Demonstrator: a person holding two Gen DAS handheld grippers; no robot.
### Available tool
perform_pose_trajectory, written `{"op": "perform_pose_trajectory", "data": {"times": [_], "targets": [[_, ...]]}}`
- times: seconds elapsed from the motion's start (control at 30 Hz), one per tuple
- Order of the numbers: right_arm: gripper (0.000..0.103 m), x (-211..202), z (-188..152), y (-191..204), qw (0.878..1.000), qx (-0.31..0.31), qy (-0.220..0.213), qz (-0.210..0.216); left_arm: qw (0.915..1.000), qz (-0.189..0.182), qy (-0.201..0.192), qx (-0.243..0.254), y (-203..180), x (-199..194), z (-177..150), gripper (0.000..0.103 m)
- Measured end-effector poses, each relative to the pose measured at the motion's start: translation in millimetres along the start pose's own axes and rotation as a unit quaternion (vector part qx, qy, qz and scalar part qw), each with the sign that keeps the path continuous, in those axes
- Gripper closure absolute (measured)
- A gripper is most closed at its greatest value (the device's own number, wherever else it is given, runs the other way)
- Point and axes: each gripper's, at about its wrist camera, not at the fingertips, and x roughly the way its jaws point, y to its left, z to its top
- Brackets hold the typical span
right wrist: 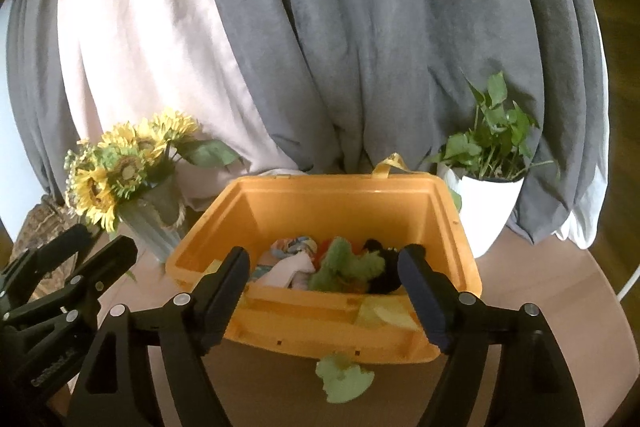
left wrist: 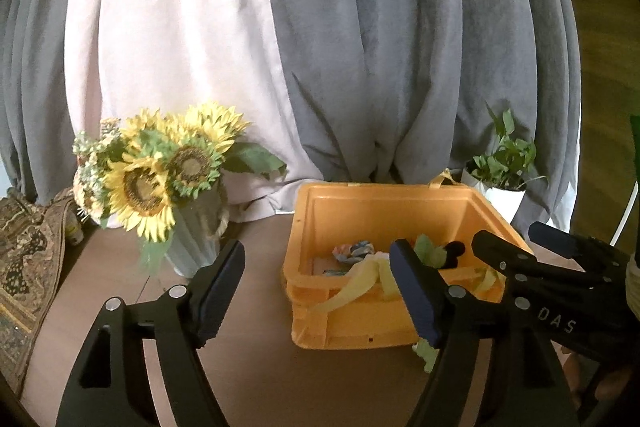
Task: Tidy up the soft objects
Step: 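Withdraw both open tools from the crate toward the green rubber toy, then lower the right tool onto the green rubber toy and close on it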
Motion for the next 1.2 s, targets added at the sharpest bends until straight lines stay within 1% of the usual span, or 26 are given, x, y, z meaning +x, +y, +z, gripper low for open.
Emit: {"op": "perform_pose_trajectory", "data": {"times": [0.13,0.17,0.37,0.9,1.2], "targets": [[0.024,-5.9,-9.8,3.2,1.000,0.001,0.003,-0.001,1.0000,0.006,0.007,-0.003,3.8,-5.9,-9.1,0.023],[0.024,-6.5,-11.9,3.7,1.000,0.001,0.004,-0.001,0.9999,0.009,0.009,-0.004,4.6,-7.1,-11.7,0.021],[0.024,-8.1,-26.3,6.1,1.000,0.003,0.012,0.001,0.9996,0.021,0.019,-0.006,9.6,-10.2,-24.8,0.018],[0.024,10.3,-62.4,9.5,0.999,-0.002,0.053,0.007,0.9966,0.032,0.075,-0.012,12.6,3.6,-60.1,0.017],[0.024,29.2,-80.9,2.7,0.996,0.000,0.084,0.009,0.9935,0.028,0.109,-0.017,7.1,23.5,-76.2,0.017]]}}
